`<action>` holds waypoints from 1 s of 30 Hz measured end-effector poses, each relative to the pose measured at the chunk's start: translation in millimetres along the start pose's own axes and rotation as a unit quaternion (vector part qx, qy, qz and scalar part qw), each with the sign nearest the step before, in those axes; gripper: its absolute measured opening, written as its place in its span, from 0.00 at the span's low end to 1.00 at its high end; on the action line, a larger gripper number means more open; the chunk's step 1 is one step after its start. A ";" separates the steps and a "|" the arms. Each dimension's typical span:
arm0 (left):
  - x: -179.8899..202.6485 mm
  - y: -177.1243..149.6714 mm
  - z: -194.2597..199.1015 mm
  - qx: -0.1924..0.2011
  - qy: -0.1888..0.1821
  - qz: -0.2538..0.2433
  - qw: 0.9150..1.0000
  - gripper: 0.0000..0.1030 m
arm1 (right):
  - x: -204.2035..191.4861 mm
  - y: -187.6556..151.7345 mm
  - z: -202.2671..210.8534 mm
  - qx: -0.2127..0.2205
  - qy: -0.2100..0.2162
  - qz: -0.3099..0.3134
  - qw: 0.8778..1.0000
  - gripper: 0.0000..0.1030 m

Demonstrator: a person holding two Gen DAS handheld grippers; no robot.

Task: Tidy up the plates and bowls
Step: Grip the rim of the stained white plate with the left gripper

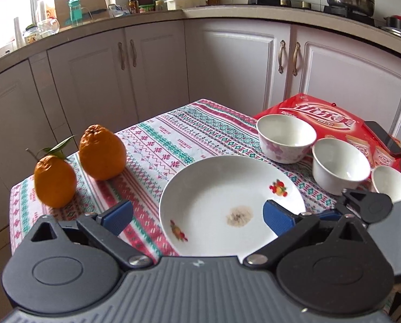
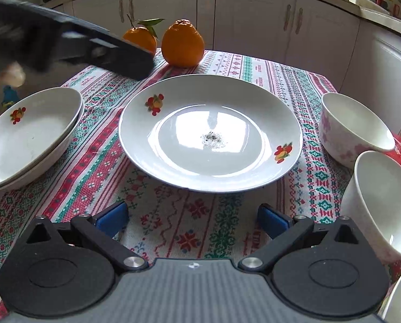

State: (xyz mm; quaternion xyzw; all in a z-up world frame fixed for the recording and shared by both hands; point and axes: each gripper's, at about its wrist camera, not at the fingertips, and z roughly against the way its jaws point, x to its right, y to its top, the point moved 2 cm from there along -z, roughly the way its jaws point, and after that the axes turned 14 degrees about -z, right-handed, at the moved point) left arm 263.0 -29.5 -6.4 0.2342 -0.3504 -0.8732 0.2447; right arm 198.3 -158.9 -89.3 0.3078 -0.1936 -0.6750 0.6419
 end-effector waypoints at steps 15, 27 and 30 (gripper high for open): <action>-16.2 18.1 -100.2 -0.094 -0.075 -0.010 0.993 0.83 | 11.3 10.5 -7.9 0.016 -0.003 0.011 1.000 1.00; -26.5 21.5 -123.4 -0.132 -0.119 -0.021 0.984 0.70 | 13.8 17.9 -12.1 0.020 0.016 0.022 0.999 0.94; -27.5 23.1 -128.0 -0.143 -0.129 -0.027 0.981 0.69 | 14.6 19.4 -14.0 0.018 0.021 0.019 0.999 0.94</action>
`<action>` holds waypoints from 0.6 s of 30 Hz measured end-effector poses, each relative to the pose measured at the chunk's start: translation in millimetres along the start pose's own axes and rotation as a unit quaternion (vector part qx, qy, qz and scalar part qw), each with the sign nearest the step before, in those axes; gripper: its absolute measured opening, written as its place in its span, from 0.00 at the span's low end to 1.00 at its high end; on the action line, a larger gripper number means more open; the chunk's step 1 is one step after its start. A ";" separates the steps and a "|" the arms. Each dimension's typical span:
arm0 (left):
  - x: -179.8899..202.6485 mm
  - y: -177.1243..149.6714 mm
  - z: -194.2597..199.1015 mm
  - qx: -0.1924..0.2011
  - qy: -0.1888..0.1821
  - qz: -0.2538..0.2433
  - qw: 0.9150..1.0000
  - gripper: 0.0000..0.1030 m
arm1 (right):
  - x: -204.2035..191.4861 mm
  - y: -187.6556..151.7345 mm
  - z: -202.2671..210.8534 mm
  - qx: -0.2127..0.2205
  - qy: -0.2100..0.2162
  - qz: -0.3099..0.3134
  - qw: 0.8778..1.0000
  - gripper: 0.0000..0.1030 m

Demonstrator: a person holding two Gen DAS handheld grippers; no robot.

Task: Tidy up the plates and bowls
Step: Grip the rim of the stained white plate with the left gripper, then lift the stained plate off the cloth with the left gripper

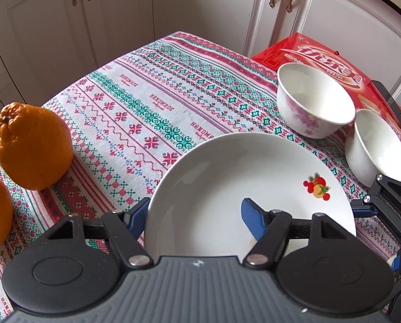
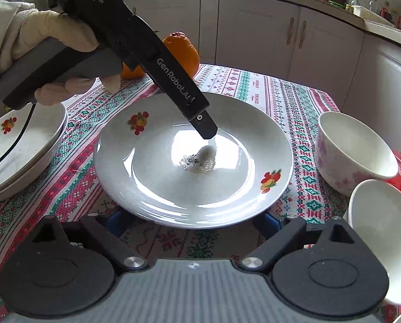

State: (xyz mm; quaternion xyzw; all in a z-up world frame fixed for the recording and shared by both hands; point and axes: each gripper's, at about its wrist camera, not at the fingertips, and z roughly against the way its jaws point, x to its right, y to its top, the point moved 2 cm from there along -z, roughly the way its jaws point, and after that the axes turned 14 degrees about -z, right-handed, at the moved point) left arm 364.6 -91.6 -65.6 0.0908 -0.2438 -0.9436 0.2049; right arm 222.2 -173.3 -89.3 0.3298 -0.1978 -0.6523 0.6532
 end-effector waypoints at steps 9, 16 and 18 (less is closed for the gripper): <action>-3.5 7.3 -6.3 -0.041 -0.031 -0.025 0.998 0.69 | 1.0 -0.4 -0.7 0.008 0.004 -0.001 1.000 0.94; -3.3 7.3 -5.5 -0.042 -0.036 -0.027 0.998 0.69 | -0.2 -0.6 0.5 0.008 0.002 -0.003 1.000 0.95; -2.9 6.4 -4.1 -0.040 -0.038 -0.026 0.998 0.69 | -0.1 -0.1 0.7 0.005 0.002 -0.002 1.000 0.95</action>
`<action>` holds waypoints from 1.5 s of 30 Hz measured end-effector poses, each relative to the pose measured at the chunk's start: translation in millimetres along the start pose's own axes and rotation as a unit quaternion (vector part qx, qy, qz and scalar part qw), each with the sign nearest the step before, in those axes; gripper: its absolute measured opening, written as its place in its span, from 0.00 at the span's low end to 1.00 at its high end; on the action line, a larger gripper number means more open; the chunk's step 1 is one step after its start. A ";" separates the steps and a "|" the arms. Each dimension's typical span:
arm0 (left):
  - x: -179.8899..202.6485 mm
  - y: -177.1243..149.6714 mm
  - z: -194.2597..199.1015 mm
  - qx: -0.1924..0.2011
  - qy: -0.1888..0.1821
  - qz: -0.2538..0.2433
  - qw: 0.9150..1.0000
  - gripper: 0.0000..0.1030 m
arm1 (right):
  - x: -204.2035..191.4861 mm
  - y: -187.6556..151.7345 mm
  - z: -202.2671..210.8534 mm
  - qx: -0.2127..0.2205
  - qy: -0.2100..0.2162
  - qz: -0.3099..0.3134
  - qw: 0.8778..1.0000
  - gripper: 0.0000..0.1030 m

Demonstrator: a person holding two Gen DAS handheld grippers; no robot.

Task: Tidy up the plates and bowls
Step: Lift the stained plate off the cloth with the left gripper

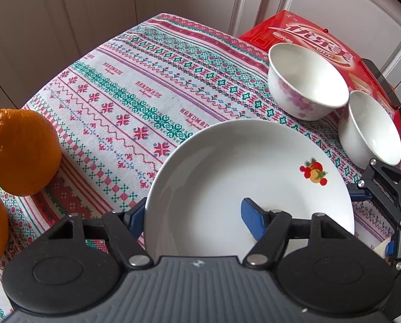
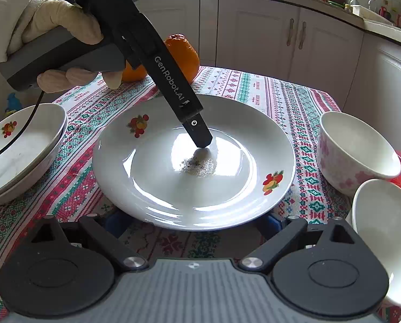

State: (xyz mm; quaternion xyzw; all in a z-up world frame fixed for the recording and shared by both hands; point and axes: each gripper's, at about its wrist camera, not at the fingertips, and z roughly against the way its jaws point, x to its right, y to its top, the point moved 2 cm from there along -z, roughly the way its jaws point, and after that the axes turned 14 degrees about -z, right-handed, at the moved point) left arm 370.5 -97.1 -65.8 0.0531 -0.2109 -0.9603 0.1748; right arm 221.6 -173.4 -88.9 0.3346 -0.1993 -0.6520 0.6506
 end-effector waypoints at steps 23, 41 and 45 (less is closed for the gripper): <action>31.3 -41.6 74.2 0.045 0.030 0.037 0.998 0.69 | -35.8 2.0 56.5 0.006 0.036 0.053 0.998 0.95; 41.2 -142.2 141.7 0.067 0.081 0.130 0.986 0.69 | -108.1 -5.4 67.5 -0.021 0.120 0.127 0.984 0.95; 42.2 -162.1 145.7 0.069 0.087 0.150 0.982 0.69 | -121.0 -8.6 65.0 -0.030 0.132 0.141 0.981 0.95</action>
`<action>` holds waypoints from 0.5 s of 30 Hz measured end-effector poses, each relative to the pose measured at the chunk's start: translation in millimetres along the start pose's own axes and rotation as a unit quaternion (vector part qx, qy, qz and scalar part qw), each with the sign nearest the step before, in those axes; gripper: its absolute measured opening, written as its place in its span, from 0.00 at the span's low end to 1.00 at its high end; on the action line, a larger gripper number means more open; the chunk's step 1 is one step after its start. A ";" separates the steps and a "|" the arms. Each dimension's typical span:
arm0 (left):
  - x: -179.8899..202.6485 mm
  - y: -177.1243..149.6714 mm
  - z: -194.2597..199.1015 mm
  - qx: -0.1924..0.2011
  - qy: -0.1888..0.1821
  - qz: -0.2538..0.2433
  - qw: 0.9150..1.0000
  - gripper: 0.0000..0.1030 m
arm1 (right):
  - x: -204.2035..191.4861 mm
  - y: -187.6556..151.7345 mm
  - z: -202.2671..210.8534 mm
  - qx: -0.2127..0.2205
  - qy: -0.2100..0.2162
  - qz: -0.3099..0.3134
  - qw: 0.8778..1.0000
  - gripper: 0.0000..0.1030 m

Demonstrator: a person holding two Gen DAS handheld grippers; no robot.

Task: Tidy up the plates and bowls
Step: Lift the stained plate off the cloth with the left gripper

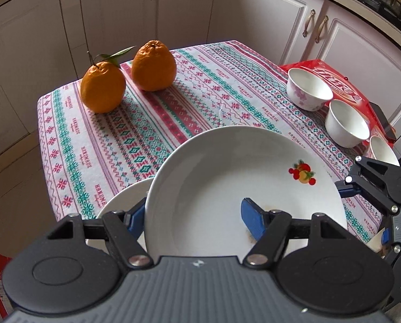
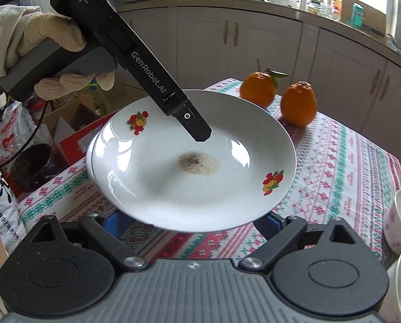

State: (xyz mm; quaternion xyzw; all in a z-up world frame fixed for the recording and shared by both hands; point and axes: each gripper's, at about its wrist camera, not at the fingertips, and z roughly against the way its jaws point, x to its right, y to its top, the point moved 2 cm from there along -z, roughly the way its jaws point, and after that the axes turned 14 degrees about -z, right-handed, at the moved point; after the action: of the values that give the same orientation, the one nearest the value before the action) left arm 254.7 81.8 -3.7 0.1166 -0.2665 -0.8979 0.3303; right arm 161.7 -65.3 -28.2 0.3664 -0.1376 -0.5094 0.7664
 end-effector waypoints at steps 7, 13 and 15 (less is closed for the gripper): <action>-9.5 -25.7 0.6 0.003 0.003 0.035 0.999 0.69 | -13.2 -0.7 -10.6 -0.015 0.012 0.021 1.000 0.94; -16.3 -39.3 -3.2 0.004 0.002 0.054 0.999 0.69 | -20.9 0.2 -14.2 -0.020 0.014 0.031 0.999 0.95; -18.1 -41.9 -4.5 0.004 0.002 0.057 0.998 0.69 | -22.3 -0.1 -14.5 -0.021 0.013 0.032 0.999 0.95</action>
State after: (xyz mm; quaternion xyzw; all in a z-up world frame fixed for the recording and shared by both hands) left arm 247.9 118.7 -30.1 0.1042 -0.2758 -0.8765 0.3807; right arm 160.3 -39.6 -34.7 0.3528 -0.1283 -0.4825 0.7914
